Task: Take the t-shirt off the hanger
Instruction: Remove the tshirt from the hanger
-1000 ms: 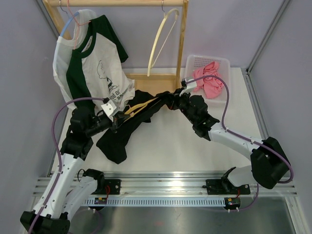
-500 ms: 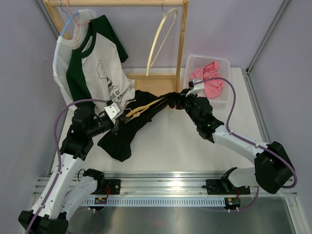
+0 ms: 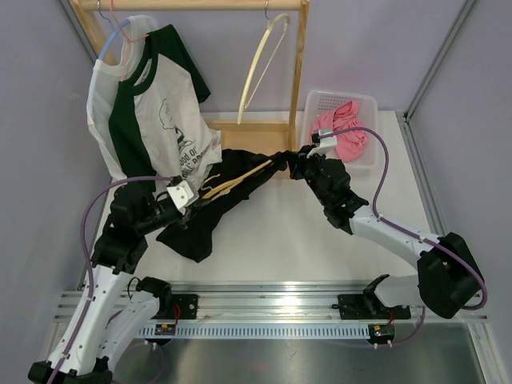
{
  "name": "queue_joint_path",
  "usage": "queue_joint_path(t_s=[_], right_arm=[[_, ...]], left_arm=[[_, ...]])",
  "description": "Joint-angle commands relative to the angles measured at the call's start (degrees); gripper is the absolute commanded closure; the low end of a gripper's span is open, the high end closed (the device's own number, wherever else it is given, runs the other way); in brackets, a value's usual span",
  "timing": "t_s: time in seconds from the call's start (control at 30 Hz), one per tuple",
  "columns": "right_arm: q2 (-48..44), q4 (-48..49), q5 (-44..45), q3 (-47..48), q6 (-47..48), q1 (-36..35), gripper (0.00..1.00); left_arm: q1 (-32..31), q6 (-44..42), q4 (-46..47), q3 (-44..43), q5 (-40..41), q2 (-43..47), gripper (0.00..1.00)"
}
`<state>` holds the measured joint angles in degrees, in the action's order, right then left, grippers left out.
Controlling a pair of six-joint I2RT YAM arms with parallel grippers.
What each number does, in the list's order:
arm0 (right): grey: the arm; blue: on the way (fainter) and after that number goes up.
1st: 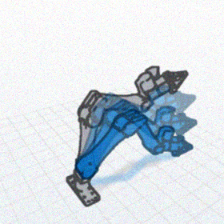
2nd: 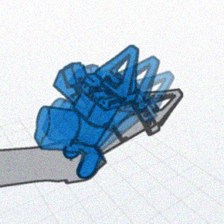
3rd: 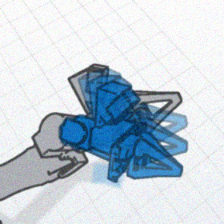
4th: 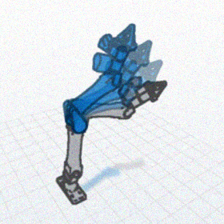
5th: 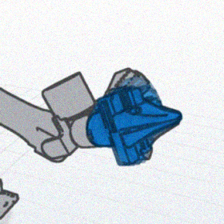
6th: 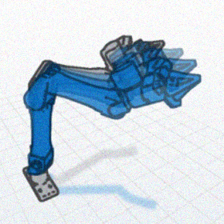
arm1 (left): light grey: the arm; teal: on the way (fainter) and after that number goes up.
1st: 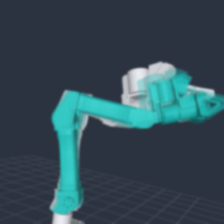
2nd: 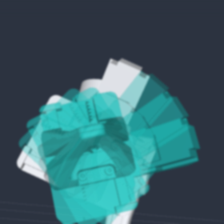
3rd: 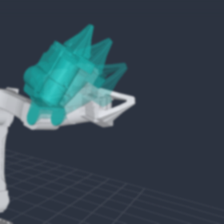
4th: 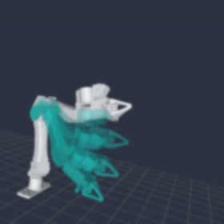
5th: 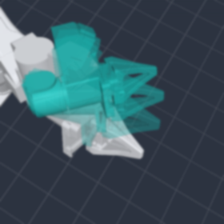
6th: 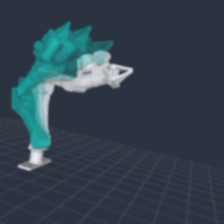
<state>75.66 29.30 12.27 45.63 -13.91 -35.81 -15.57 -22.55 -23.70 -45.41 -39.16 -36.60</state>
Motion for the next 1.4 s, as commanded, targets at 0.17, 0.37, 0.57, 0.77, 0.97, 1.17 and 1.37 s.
queue_joint_path(t_s=[0.17,0.37,0.57,0.77,0.97,1.17,1.37], right_arm=[[1.6,3.6,5.0,1.4,1.3,4.1,1.0],[4.0,3.7,3.3,2.8,1.9,4.1,1.0],[4.5,5.9,-0.8,2.5,1.5,4.1,1.0],[3.6,7.1,-6.0,1.6,1.8,4.1,1.0],[5.8,5.3,-6.6,3.3,3.2,4.1,1.0],[5.8,5.9,-11.3,3.3,3.2,4.1,1.0],[5.5,5.8,-14.4,3.2,4.5,4.1,1.0]], left_arm=[[0.2,6.6,1.5,-4.8,-2.6,5.3,1.0],[0.2,13.2,3.7,-7.5,1.4,7.2,1.0],[0.2,16.6,5.3,-11.4,5.3,6.5,1.0],[0.2,19.2,8.2,-12.4,9.1,6.4,1.0],[0.2,21.6,6.5,-17.4,10.5,6.0,1.0],[0.2,24.2,8.4,-19.6,11.7,5.0,1.0],[0.2,26.3,9.9,-20.9,12.5,4.8,1.0]])
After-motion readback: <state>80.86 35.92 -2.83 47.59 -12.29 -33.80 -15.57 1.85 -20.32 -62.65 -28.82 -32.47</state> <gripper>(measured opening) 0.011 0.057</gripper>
